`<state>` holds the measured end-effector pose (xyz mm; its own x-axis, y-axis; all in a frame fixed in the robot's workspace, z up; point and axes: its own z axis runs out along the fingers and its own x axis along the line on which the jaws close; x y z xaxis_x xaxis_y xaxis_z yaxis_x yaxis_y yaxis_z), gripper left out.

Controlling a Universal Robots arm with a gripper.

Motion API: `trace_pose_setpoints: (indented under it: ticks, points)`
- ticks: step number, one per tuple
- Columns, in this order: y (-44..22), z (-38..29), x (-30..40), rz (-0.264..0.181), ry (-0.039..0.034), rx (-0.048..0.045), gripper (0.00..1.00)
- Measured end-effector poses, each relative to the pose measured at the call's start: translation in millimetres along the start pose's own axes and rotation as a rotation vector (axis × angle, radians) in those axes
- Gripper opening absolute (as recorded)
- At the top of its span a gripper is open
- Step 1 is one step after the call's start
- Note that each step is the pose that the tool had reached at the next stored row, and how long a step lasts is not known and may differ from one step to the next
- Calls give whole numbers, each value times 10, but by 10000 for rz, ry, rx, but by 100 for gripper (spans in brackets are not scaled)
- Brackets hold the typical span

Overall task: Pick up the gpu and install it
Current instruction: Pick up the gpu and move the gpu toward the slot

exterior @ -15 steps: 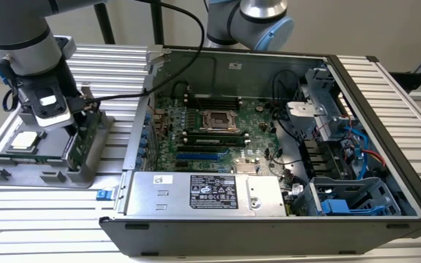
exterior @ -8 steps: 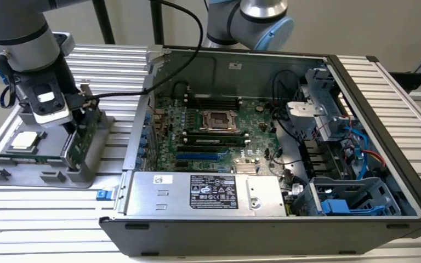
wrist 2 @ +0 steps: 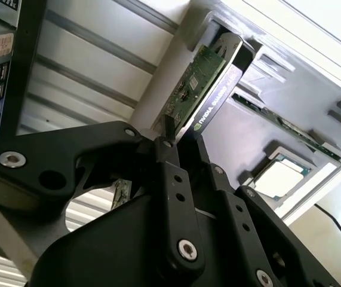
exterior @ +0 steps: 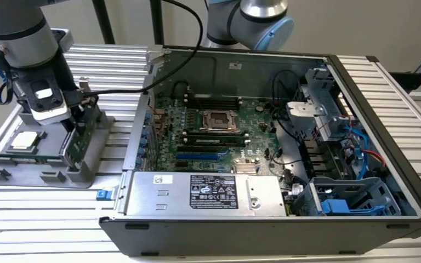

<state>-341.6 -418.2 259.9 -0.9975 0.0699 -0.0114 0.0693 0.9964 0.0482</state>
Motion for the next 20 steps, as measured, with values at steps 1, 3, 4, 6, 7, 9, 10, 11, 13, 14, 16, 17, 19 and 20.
trace_pose_setpoints:
  ticks: [1, 3, 4, 6, 7, 9, 10, 11, 13, 14, 16, 17, 19, 20]
  points:
    - [0, -8, 0, 0, 0, 0, 0]
    - [1, -25, -1, -1, 1, 1, 0]
    - [1, -33, -1, -1, 0, 0, 0]
    - [2, -52, -1, -1, 0, 0, 0]
    - [3, -61, -1, -1, 0, 0, 0]
    - [4, -80, -1, 1, 0, 0, 0]
    - [5, -89, -1, 1, 0, 0, 0]
    - [5, -98, -1, 1, 1, 0, 0]
    - [6, -115, -1, 1, 0, 0, 0]
    - [6, -124, -1, 1, 0, 0, 0]
    - [7, -142, -2, -1, 0, 0, 0]
    - [7, -151, -2, -1, 0, 0, 0]
    - [8, -170, -2, -1, 1, 0, 0]
    - [8, -178, -2, -1, 0, 0, 0]
